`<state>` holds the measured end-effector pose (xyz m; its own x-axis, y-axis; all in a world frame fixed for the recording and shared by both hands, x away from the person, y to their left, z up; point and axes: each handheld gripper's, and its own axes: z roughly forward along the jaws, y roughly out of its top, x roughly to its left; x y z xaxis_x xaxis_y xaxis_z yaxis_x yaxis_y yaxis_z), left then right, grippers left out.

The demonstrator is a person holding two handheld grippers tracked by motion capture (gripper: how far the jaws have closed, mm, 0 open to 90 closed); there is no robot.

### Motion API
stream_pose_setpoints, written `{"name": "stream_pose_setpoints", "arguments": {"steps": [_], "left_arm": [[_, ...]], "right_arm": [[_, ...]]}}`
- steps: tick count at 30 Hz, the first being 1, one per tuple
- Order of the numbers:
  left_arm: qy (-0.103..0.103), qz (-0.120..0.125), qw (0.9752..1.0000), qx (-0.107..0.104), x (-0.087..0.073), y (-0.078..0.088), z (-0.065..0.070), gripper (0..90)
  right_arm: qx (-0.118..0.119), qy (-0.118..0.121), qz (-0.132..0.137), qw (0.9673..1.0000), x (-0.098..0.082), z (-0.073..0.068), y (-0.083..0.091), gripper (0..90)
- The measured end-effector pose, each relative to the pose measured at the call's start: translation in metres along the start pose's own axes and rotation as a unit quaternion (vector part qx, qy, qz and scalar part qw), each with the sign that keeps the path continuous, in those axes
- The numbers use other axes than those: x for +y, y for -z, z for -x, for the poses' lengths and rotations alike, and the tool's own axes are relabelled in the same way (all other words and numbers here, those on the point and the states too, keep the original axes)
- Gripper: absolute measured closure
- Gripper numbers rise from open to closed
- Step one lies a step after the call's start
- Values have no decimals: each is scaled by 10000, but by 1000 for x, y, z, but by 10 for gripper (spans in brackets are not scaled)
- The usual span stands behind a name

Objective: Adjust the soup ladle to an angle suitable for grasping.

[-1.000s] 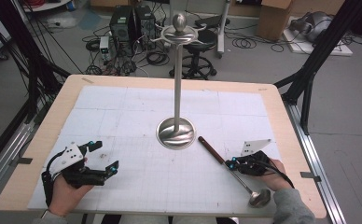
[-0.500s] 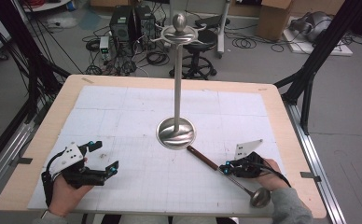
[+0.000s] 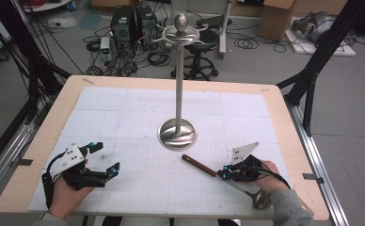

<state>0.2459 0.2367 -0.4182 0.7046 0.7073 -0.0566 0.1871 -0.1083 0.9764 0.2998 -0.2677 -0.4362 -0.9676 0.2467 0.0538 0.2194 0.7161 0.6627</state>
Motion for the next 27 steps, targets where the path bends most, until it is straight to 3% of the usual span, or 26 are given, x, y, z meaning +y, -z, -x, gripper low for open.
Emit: {"name": "stream_pose_setpoints", "arguments": {"steps": [15,22,27], "left_arm": [[-5,0,10000,-1,0,0,0,32],[-12,-18,10000,5,0,0,0,32],[-19,-28,10000,5,0,0,0,32]], "right_arm": [[244,439,-147,9986,7,-9,-4,899],[397,512,-180,9977,8,-13,-5,899],[356,585,-209,9974,9,-14,-4,898]]}}
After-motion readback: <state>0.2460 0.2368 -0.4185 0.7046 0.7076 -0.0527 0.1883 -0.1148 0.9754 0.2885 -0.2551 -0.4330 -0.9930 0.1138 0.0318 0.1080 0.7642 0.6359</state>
